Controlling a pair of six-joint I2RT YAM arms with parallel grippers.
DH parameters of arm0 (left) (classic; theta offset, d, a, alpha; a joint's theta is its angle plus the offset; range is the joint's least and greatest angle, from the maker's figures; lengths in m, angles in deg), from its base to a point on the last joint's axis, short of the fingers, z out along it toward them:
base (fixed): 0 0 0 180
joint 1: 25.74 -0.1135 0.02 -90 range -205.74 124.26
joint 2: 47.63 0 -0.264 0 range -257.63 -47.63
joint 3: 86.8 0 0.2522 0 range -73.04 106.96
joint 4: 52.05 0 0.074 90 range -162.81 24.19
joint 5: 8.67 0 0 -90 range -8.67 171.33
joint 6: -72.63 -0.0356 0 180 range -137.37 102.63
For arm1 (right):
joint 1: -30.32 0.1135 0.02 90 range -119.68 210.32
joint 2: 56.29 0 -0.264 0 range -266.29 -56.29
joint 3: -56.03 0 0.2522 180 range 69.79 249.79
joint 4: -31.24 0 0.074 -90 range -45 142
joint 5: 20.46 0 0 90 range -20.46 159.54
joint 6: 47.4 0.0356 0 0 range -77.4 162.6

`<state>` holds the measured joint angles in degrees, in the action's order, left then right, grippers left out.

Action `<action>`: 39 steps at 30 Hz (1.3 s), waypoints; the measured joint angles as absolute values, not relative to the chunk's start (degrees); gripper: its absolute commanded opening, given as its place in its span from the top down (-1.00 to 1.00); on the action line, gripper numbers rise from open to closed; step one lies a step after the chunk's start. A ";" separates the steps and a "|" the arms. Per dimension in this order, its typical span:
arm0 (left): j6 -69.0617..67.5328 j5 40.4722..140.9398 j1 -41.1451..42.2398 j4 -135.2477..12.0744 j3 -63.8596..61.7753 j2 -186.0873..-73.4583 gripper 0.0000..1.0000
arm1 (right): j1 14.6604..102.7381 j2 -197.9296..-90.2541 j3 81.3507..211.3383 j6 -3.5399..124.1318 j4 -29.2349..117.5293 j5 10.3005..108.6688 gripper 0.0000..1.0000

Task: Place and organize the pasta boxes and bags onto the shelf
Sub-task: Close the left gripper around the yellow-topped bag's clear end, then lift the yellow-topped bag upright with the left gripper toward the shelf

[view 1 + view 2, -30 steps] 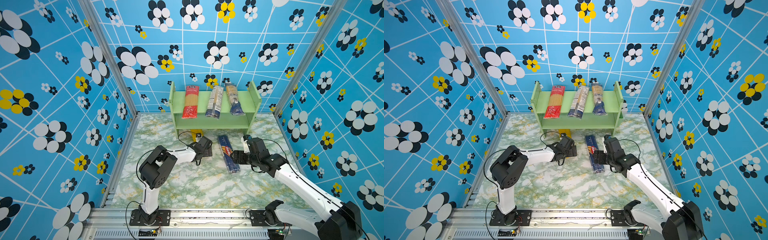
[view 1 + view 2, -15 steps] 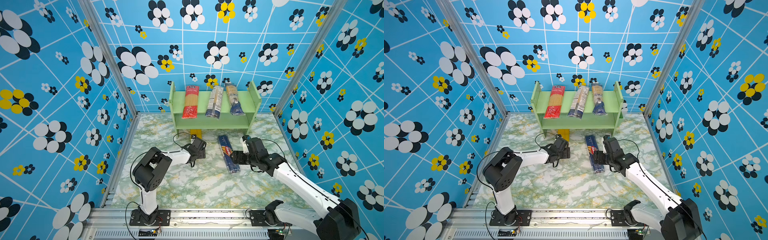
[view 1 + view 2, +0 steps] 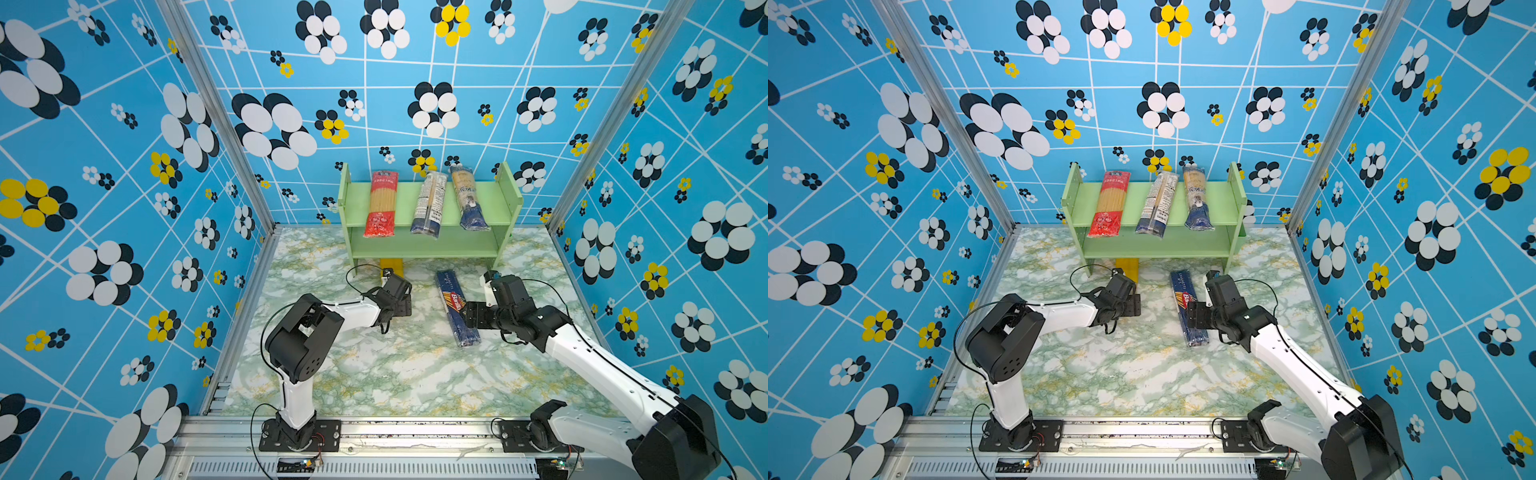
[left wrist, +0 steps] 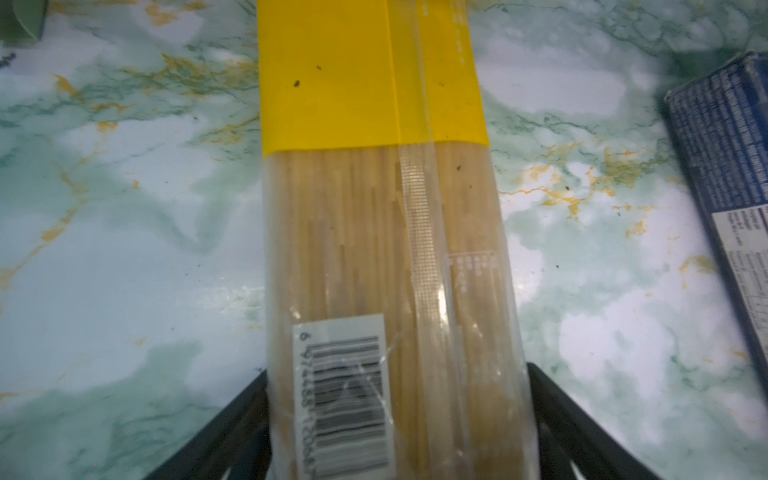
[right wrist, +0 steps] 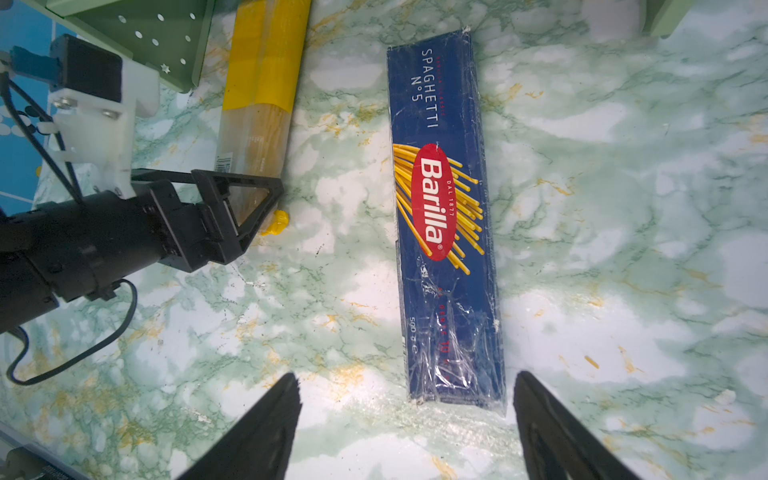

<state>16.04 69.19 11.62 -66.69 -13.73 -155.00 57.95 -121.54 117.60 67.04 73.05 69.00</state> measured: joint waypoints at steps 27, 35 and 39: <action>16.43 77.06 10.16 -58.08 -23.39 -148.45 1.00 | 57.95 -121.11 117.73 67.13 73.09 69.68 -0.66; 17.17 83.05 10.16 -61.29 -27.66 -141.14 1.00 | 57.95 -121.04 117.82 67.13 73.12 70.44 -0.66; 18.03 84.93 10.27 -66.50 -28.36 -135.44 1.00 | 57.95 -121.04 117.82 67.13 73.09 70.53 -0.65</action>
